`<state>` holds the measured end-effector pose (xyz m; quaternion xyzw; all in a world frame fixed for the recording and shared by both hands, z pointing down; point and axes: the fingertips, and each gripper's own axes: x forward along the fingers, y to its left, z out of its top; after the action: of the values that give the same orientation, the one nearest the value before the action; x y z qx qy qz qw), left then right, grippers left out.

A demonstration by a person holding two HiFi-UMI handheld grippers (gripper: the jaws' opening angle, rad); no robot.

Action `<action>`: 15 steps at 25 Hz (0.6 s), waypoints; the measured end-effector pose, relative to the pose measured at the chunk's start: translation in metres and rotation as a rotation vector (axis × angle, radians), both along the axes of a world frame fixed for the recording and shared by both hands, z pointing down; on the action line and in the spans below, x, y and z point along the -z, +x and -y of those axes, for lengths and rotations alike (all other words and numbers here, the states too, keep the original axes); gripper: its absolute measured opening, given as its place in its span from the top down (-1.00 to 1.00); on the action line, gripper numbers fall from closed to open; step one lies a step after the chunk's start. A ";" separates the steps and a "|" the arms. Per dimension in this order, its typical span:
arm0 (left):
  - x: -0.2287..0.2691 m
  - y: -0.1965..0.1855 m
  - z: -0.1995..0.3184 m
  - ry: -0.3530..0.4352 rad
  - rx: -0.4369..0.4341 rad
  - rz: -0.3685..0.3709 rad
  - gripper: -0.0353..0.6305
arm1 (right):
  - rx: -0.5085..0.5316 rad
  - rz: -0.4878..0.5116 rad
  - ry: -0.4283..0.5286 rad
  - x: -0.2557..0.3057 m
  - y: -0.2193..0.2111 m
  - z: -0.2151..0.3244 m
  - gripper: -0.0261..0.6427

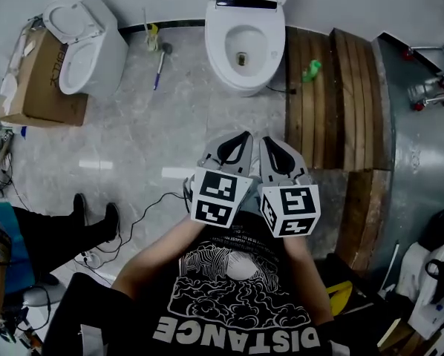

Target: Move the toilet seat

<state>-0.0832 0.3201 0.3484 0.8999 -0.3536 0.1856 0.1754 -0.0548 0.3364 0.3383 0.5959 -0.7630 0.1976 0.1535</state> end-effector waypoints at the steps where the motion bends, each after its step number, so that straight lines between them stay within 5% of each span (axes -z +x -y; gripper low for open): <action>1: 0.000 0.007 0.006 0.000 0.003 0.003 0.86 | 0.004 0.002 -0.002 0.000 0.007 0.007 0.87; 15: -0.012 0.088 0.076 -0.029 0.038 0.059 0.86 | 0.045 0.074 -0.044 -0.011 0.087 0.080 0.86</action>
<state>0.0046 0.2439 0.3605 0.8845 -0.3728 0.2141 0.1815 0.0327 0.2566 0.3497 0.5673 -0.7770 0.2326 0.1426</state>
